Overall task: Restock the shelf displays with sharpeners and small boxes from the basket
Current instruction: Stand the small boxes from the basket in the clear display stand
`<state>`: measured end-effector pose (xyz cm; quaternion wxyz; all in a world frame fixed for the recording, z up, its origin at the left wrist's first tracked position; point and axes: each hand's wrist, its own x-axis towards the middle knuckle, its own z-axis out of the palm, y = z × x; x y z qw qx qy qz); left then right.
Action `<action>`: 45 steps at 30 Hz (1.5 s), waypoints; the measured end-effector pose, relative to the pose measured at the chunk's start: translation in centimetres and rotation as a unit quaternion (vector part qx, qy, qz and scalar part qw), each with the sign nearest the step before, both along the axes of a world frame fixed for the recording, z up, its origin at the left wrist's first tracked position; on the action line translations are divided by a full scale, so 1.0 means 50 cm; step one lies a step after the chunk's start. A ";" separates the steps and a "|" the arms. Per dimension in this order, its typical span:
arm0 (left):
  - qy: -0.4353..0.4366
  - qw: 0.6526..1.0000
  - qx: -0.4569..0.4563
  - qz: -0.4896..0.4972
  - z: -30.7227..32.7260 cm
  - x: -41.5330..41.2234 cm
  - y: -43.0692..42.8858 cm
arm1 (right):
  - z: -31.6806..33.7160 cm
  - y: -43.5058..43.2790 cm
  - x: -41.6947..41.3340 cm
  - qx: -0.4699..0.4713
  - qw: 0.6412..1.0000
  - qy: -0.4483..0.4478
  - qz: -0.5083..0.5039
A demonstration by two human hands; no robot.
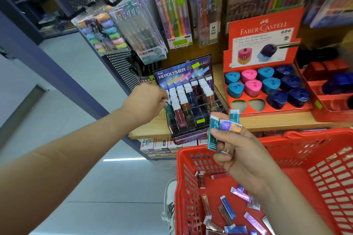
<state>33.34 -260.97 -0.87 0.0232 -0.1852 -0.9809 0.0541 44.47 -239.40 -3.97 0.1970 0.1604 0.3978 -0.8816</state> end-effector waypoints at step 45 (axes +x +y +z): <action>-0.371 0.836 0.394 0.093 0.084 0.069 0.091 | -0.001 -0.025 0.003 0.213 0.969 0.127 -0.002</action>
